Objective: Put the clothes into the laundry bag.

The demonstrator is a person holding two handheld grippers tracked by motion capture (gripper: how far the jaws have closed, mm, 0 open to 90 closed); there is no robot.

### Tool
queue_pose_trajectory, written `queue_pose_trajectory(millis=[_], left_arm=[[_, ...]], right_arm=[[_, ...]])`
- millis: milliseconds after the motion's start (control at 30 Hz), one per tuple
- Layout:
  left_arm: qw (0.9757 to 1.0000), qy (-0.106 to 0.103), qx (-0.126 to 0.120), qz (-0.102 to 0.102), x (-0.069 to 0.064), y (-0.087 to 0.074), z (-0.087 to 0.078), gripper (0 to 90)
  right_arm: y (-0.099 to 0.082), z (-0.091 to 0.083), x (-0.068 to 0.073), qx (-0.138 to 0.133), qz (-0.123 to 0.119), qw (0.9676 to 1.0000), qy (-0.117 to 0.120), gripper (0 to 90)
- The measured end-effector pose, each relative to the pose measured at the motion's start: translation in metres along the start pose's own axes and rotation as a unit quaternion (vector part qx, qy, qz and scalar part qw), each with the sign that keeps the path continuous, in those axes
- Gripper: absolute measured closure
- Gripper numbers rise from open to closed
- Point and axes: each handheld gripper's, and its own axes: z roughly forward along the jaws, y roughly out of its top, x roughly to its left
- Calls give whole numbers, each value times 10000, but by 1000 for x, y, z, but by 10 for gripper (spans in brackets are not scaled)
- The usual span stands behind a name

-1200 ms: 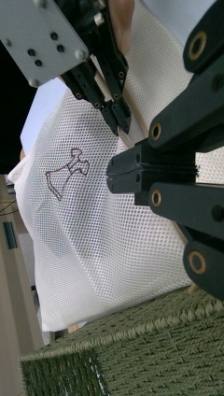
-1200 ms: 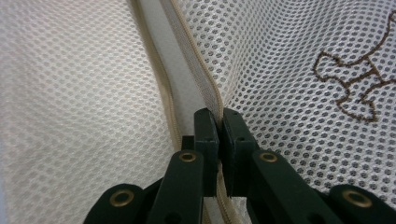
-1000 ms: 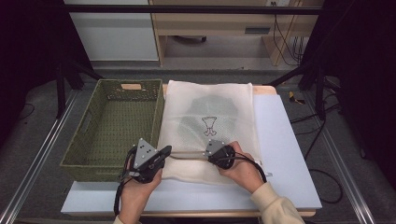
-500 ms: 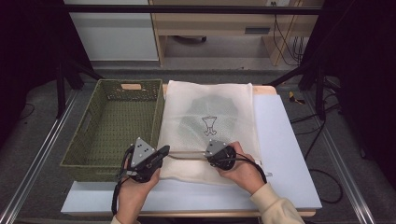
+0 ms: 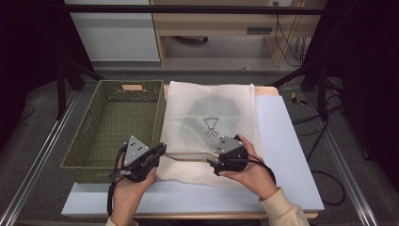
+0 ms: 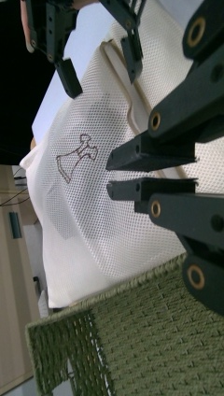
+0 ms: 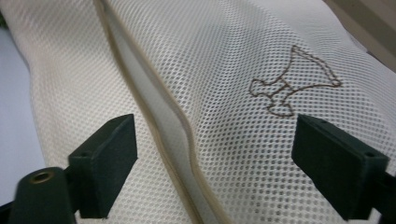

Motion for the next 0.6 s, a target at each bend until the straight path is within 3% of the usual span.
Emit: queue_pose_trajectory(millis=[133, 267, 467, 600], left_arm=[[9999, 151, 3, -81, 5, 5, -4, 640], [9994, 319, 33, -162, 13, 12, -11, 447], [9979, 591, 58, -249, 31, 23, -29, 293], [9973, 659, 109, -289, 41, 27, -38, 226]], right_arm=[[2, -8, -12, -83, 333, 9994, -40, 97], [6, -21, -24, -211, 667, 9973, -224, 78], [7, -45, -42, -368, 967, 9936, -460, 67], [4, -59, -55, -409, 1187, 9901, -634, 65]])
